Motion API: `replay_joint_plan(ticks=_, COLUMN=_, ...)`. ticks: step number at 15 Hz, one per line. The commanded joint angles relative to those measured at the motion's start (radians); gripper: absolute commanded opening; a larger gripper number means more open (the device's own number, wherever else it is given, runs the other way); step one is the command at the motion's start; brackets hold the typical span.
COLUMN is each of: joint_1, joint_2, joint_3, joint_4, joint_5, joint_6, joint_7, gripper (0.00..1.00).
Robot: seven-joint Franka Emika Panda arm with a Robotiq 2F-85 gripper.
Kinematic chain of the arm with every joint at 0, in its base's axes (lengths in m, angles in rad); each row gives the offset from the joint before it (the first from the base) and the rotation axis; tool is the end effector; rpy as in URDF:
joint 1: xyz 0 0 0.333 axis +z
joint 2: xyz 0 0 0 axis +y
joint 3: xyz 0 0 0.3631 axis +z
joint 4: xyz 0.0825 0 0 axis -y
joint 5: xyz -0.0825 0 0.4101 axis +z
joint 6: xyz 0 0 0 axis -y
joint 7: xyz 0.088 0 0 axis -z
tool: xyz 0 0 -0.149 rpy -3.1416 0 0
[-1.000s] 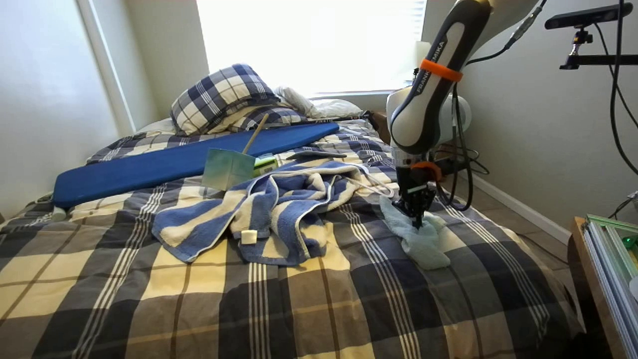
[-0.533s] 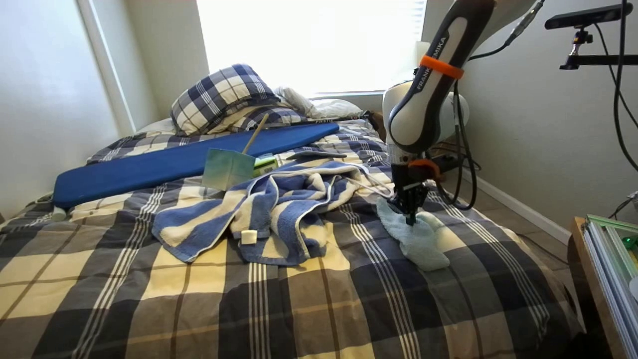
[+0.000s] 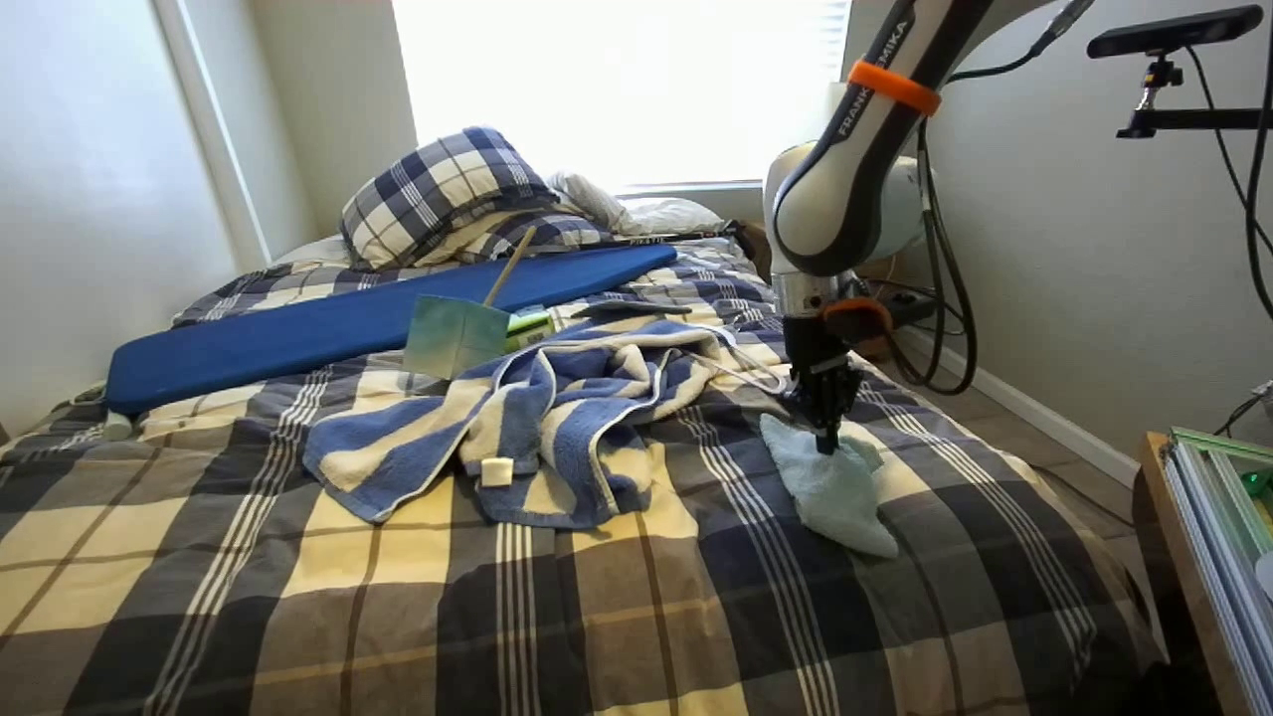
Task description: Use the small towel to wipe the remote control.
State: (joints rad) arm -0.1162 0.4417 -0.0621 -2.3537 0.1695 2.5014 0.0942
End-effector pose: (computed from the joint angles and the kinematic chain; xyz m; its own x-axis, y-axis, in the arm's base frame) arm 0.4803 -0.0867 0.1006 0.8733 -0.3908 -0.2909 -0.4095 -0.9123 -0.0038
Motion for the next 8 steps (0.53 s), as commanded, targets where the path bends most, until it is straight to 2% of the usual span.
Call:
replay_joint_plan(ticks=1, joint_1=-0.011, joint_2=-0.013, joint_3=0.015, joint_4=0.000, joint_5=0.031, joint_6=-0.018, joint_7=-0.029, gripper=0.02)
replay_joint_plan(ticks=5, joint_1=-0.033, joint_2=-0.029, joint_3=0.026, joint_4=-0.001, joint_5=0.050, joint_6=-0.036, joint_7=-0.060, gripper=0.01)
replay_joint_plan(ticks=8, joint_1=-0.032, joint_2=0.009, joint_3=0.058, joint_4=0.011, joint_5=0.074, joint_6=-0.051, joint_7=-0.087, gripper=0.01)
